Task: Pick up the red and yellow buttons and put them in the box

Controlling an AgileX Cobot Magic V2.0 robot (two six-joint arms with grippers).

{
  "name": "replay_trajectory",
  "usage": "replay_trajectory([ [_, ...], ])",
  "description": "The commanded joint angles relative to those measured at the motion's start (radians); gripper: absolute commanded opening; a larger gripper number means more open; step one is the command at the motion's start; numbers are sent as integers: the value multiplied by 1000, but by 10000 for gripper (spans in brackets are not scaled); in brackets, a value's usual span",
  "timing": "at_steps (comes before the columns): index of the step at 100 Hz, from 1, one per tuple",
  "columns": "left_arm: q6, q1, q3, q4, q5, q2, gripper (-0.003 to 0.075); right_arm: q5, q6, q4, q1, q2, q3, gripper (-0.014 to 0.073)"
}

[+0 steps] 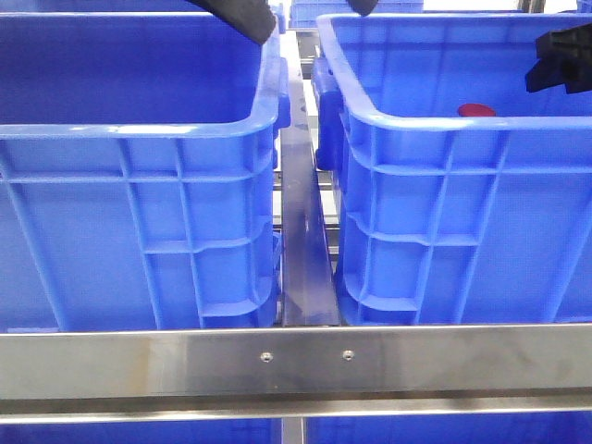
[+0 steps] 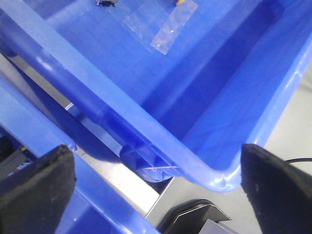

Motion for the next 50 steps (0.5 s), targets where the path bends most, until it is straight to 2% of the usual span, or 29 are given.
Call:
replay_trajectory([
  [1, -1, -8, -32, -30, -46, -46, 638, 37, -13, 22, -5, -71, -27, 455],
  [28, -1, -8, -32, -30, -43, -47, 638, 40, -13, -11, -5, -181, 38, 427],
  [39, -1, -8, -32, -28, -56, -59, 610, 33, -13, -21, -5, -250, 92, 279],
  [44, -1, -8, -32, -28, -68, -66, 560, 34, -13, -21, -5, -290, 116, 188],
  [50, -1, -8, -32, -26, -76, -80, 463, 39, -12, -21, -5, -333, 152, 71],
])
